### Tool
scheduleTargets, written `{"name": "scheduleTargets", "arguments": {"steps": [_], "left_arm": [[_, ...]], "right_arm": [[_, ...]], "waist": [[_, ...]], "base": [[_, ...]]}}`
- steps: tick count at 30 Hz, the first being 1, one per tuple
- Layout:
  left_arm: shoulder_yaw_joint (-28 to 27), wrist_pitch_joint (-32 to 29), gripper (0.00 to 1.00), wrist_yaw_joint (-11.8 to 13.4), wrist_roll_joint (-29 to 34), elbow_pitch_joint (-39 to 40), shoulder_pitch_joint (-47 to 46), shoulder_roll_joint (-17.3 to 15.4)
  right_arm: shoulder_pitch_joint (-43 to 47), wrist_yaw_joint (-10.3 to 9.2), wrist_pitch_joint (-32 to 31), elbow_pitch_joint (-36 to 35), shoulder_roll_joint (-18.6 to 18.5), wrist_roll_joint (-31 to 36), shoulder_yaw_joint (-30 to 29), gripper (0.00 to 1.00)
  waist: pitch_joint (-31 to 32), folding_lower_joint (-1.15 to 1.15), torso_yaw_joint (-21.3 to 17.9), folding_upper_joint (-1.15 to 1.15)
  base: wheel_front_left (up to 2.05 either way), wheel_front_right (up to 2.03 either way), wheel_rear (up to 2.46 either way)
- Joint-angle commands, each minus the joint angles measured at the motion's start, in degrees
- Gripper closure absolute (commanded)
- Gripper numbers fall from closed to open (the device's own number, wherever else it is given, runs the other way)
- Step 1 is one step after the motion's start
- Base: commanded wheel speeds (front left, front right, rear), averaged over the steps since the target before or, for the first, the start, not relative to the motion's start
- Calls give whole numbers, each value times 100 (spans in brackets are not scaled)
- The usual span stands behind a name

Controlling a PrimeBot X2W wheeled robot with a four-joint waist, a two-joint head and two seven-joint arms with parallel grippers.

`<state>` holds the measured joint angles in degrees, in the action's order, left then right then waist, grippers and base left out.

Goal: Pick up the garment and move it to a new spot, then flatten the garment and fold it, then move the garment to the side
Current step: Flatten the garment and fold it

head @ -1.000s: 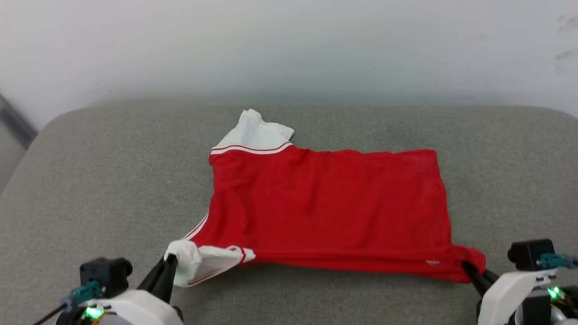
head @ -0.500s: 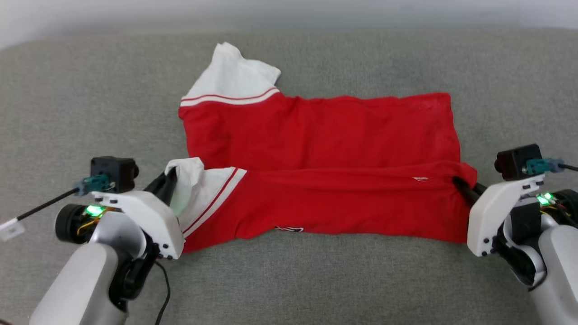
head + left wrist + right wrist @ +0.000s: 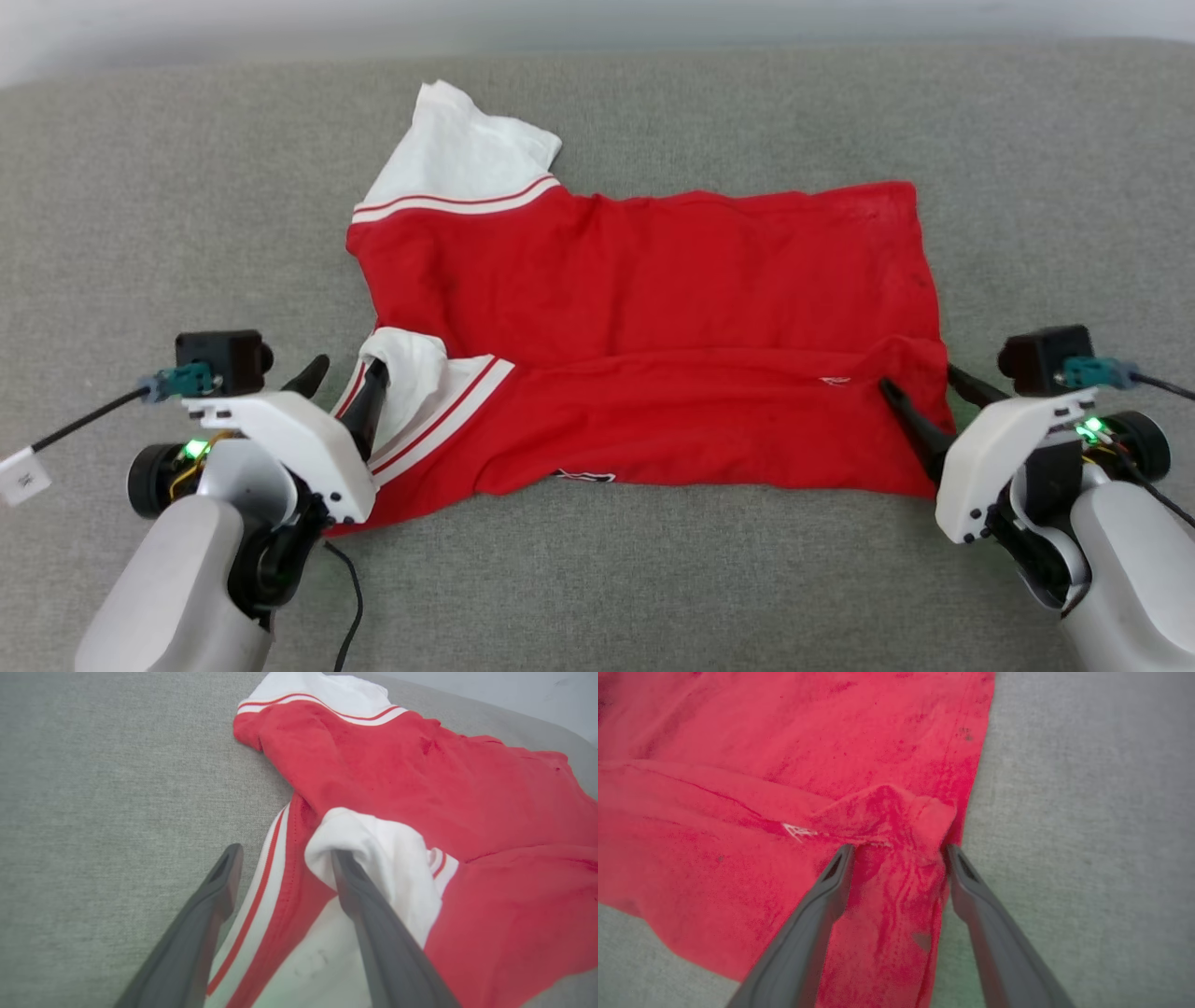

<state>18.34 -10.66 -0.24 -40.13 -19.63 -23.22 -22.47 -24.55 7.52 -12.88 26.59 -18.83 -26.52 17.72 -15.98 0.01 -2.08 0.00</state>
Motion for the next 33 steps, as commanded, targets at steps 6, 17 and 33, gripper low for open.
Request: {"name": "scheduleTargets", "arguments": {"steps": [6,17,33], "left_arm": [[-300,160,0,224,-122,411,535,-228],[-297,-1953,0,596,-746,1668,1284,-1117],[-247,-3281,20,1143,-1290,1168,1303,-1221]], "right_arm": [[534,-5,1326,-454,66,248,-385,0],[1626,-4,1744,-1859,767,1070,-1424,0],[1800,-4,1412,-3102,1173,1202,-1600,0]], "waist": [[623,-1,-78,0],[1060,-1,-330,0],[45,-1,-839,0]], "base": [[0,0,0],[0,0,0],[0,0,0]]}}
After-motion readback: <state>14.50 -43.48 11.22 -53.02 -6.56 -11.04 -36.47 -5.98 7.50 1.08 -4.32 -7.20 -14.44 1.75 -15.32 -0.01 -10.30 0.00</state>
